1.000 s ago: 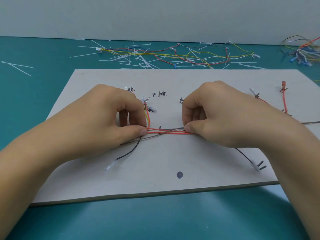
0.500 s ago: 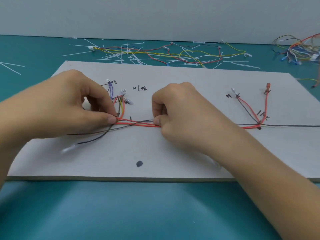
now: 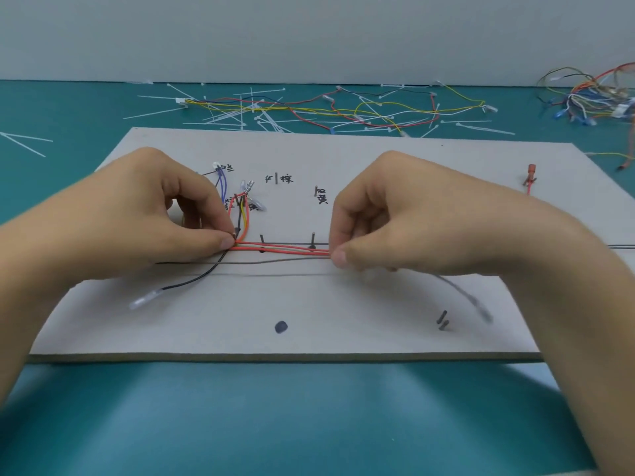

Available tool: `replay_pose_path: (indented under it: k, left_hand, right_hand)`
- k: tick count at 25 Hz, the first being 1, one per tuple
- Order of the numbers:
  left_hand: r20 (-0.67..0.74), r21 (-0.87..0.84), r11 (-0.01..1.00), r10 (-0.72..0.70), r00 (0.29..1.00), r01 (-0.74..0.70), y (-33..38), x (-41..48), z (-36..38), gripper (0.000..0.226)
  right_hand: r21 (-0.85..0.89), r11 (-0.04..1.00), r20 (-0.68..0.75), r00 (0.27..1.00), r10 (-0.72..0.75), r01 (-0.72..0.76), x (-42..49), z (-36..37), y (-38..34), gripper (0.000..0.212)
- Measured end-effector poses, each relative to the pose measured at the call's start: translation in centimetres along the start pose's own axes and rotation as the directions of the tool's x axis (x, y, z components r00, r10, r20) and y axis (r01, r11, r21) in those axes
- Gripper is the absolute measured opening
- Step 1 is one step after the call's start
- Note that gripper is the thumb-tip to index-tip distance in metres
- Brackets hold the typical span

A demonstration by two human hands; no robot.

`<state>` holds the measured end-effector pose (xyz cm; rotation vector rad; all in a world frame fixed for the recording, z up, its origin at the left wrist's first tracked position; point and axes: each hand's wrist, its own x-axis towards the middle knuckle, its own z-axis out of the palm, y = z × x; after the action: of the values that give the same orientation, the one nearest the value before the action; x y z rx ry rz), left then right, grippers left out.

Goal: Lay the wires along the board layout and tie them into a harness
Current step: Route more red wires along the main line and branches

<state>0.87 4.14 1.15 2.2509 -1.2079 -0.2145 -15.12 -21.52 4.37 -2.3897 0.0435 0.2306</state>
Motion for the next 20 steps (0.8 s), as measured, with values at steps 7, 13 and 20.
replay_pose_path:
  k: [7, 13, 20]
  left_hand:
    - [0.010, 0.050, 0.998, -0.025, 1.000, 0.024, -0.8, 0.1, 0.0, 0.031]
    - [0.033, 0.021, 1.000, -0.012, 0.999, 0.012, -1.8, 0.3, 0.1, 0.035]
    - [0.031, 0.006, 1.000, 0.010, 0.999, -0.010, -2.2, 0.4, 0.2, 0.036]
  right_hand:
    - [-0.077, 0.997, 0.260, 0.965, 0.021, -0.001, -1.0, -1.6, 0.9, 0.002]
    - [-0.039, 0.999, 0.330, 0.944, 0.004, 0.010, -0.7, -0.9, 1.1, 0.004]
    - [-0.053, 0.998, 0.366, 0.930, -0.015, 0.037, -0.7, -0.8, 0.9, 0.007]
